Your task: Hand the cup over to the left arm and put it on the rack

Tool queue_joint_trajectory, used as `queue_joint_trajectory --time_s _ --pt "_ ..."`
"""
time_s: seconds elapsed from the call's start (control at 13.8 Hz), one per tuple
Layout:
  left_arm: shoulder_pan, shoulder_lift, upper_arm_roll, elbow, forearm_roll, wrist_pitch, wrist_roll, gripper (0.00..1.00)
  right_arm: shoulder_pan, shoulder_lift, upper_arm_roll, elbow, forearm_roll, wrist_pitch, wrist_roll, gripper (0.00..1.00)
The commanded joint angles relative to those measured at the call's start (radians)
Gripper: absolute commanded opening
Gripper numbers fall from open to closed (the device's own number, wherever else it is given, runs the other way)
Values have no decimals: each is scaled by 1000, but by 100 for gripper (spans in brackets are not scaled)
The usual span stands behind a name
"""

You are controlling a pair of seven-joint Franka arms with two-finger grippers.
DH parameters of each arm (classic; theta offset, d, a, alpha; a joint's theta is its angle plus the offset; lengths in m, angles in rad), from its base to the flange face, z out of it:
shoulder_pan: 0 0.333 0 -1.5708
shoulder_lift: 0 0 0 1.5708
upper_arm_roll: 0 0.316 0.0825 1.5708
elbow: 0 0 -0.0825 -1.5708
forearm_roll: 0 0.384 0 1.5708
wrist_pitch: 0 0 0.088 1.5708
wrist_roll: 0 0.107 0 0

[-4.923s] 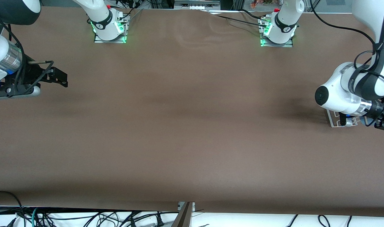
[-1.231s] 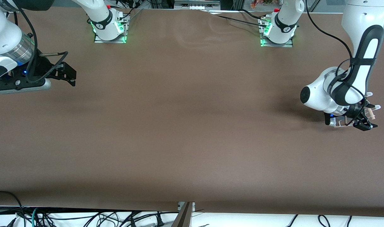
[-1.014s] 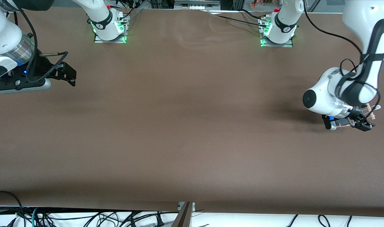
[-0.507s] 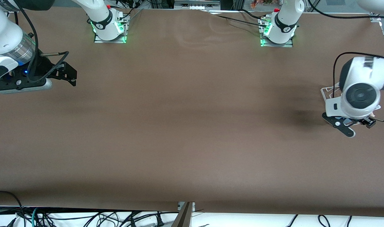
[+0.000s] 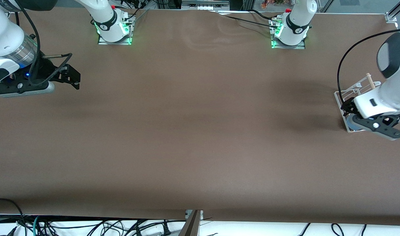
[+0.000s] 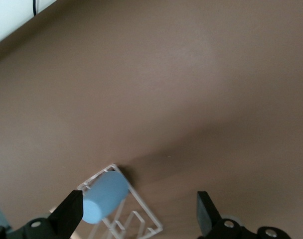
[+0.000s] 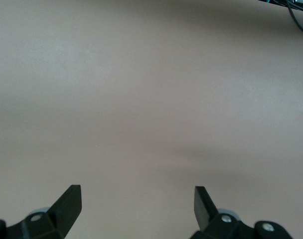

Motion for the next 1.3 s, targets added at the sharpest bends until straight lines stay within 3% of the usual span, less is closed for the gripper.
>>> queue_joint_trajectory --time_s 0.0,0.36,1.23 --pt "-27 -14 7 77 -69 -129 -201 100 1 -5 3 6 -7 -10 2 100" --pt "-17 -78 35 80 -203 -153 -294 100 1 -5 2 6 -9 -8 -1 100" --pt "-28 -109 42 83 -210 -239 -360 100 1 -5 3 6 -12 -5 -2 100"
